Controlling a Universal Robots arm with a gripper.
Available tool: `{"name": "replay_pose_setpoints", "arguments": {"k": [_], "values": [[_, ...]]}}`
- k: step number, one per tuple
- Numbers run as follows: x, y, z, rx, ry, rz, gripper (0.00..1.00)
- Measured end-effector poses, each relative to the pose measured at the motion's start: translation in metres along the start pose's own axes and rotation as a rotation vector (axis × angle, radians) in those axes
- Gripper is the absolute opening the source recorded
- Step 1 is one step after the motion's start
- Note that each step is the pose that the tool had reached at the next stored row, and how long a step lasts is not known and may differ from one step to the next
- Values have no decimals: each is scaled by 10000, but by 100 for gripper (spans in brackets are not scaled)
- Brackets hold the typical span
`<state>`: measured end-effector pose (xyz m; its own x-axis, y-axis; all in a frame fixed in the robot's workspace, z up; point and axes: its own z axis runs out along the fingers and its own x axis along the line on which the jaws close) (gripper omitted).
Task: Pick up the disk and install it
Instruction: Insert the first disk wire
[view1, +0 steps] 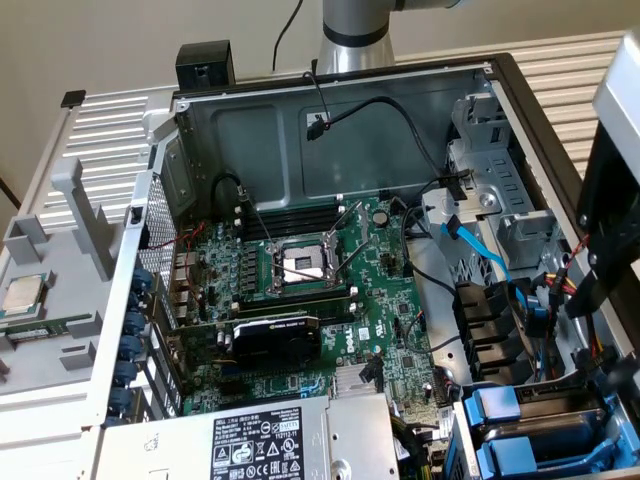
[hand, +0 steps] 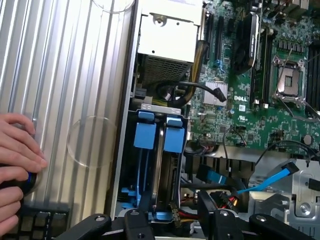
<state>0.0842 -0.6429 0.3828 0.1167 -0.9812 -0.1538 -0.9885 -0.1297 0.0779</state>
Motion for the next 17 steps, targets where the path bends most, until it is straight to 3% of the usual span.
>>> {"name": "replay_pose_setpoints", "arguments": {"k": [4,11,14,17], "values": [[19,-18,35,-39,-2,-272,49],[91,-43,92,-50,-81,-443,49],[109,-53,120,-59,-131,-551,49],[123,-57,143,-58,-236,-658,49]]}}
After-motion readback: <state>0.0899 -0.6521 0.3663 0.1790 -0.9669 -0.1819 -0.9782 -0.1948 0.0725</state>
